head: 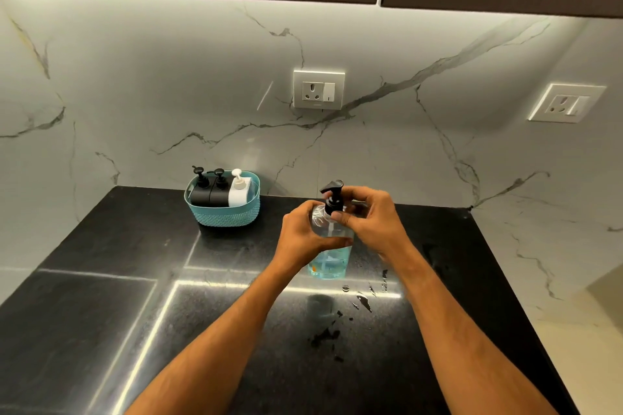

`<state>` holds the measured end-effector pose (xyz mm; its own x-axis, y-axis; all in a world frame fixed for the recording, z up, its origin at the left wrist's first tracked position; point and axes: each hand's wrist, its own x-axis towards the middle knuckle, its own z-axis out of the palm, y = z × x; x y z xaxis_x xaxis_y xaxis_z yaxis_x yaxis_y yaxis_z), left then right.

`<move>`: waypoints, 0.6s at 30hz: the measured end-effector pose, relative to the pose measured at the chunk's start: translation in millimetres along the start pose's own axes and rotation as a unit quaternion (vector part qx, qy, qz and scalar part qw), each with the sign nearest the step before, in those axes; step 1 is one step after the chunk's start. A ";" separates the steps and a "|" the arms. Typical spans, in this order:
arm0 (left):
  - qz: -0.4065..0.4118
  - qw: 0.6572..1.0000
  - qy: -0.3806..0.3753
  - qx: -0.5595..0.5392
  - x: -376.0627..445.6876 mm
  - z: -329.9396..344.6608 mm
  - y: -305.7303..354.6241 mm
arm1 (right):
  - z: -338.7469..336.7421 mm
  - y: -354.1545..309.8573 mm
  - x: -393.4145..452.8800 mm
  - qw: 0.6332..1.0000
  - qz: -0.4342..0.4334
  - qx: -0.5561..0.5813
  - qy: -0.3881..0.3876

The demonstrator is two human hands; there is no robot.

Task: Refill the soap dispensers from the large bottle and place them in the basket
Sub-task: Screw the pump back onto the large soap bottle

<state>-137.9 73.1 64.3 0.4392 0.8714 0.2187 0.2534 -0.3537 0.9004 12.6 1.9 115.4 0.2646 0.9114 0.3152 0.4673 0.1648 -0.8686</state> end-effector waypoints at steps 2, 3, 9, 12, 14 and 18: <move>0.005 1.000 -0.007 0.007 0.0 0.8 2.2 | 2.1 -1.0 0.0 1.000 0.002 -0.015 0.023; 0.008 1.000 -0.010 0.010 0.0 1.6 3.8 | 3.9 -2.3 -0.2 0.999 0.004 -0.024 0.038; 0.001 1.000 -0.003 0.015 1.2 2.9 4.9 | -2.1 -5.2 0.8 1.000 0.003 0.002 0.009; 0.003 1.000 0.001 0.013 2.1 2.4 7.4 | -4.5 -5.0 2.9 1.000 0.004 -0.007 0.011; 0.009 1.000 -0.003 0.016 2.4 3.4 11.4 | 0.8 -7.3 3.4 0.998 0.007 -0.044 0.043; 0.006 1.000 0.002 0.013 1.9 3.7 11.9 | 2.9 -12.5 4.4 0.998 0.019 -0.040 0.045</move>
<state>-130.9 69.3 74.1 0.4382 0.8688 0.2304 0.2704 -0.3719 0.8880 5.4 5.0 126.5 0.3560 0.8782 0.3195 0.5210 0.0973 -0.8480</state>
